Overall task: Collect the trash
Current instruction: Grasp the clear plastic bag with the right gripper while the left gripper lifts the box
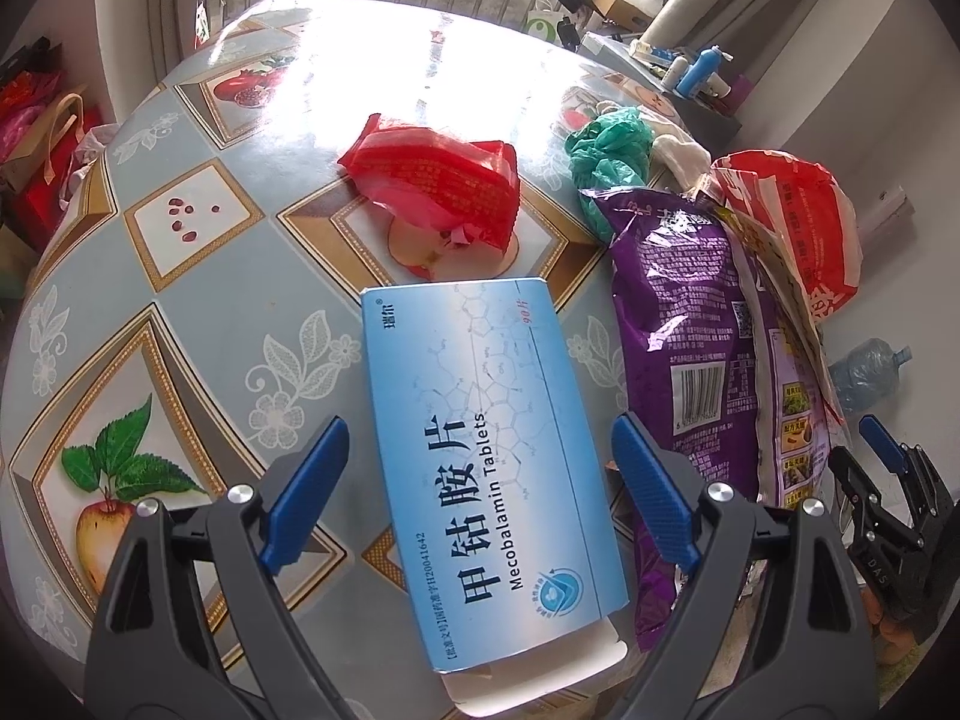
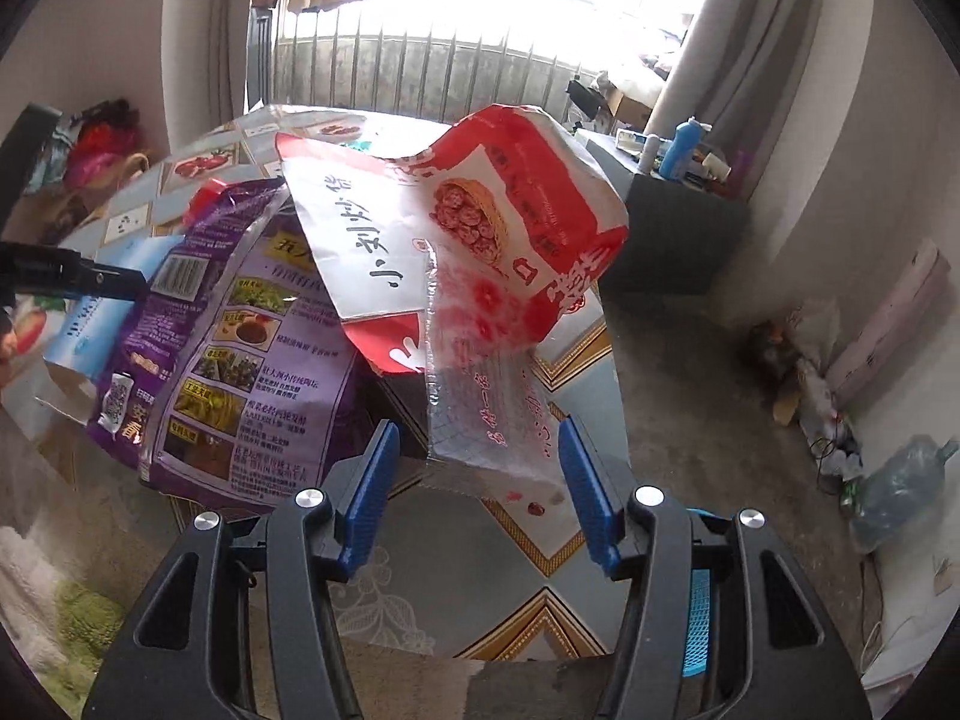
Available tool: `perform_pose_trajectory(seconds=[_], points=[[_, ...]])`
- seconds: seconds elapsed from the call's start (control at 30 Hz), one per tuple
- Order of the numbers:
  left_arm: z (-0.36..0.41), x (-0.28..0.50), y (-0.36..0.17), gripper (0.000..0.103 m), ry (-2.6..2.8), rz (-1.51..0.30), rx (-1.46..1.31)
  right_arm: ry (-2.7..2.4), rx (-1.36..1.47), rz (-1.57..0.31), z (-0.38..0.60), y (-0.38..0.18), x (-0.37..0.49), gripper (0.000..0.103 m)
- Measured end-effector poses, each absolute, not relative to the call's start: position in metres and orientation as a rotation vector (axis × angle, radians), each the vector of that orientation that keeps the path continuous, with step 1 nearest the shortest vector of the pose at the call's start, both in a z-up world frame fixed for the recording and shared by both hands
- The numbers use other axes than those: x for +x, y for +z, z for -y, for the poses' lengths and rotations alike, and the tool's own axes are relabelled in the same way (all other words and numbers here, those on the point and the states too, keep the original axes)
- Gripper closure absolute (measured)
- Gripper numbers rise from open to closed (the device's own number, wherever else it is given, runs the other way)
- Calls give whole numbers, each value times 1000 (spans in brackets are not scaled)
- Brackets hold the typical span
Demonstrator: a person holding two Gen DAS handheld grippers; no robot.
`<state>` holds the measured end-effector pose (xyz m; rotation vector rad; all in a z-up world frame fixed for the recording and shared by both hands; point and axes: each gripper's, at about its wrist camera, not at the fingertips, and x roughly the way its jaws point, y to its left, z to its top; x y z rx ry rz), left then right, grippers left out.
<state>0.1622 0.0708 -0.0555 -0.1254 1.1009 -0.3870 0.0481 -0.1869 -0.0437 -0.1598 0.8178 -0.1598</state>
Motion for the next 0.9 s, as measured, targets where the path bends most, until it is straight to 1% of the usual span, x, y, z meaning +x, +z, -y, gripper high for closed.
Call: perform_pose_trajectory(seconds=[0.03,0.07,0.1,0.13,0.17,0.27,0.37,0.4,0.43,0.7,0.8,0.9], points=[[-71,162,-55,18,-391,-1101,-127,-169,-184,-820,184,-46,50,49],[-71,162,-55,18,-393,-1101,-129,-178,-205,-823,181,-48,53,52],[-71,162,-55,18,-396,-1101,-131,-187,-224,-825,179,-51,54,59],[-71,161,-54,18,-399,-1101,-133,-190,-235,-832,178,-53,56,63],[-71,161,-54,18,-402,-1101,-135,-190,-236,-837,177,-54,57,71],[-73,160,-52,18,-415,-1104,-142,-194,-220,-844,177,-56,57,85],[-71,158,-51,18,-428,-1108,-137,-200,-209,-830,176,-54,55,90],[-70,157,-51,18,-432,-1108,-130,-200,-206,-829,176,-53,54,96],[-68,157,-52,18,-433,-1109,-123,-201,-203,-830,175,-53,54,98],[-65,159,-61,18,-373,-1100,-67,-218,-148,-820,178,-47,46,99],[-71,160,-61,29,-374,-1095,-83,-222,-123,-805,178,-43,42,99],[-77,161,-60,30,-363,-1086,-94,-225,-94,-789,181,-38,37,100]])
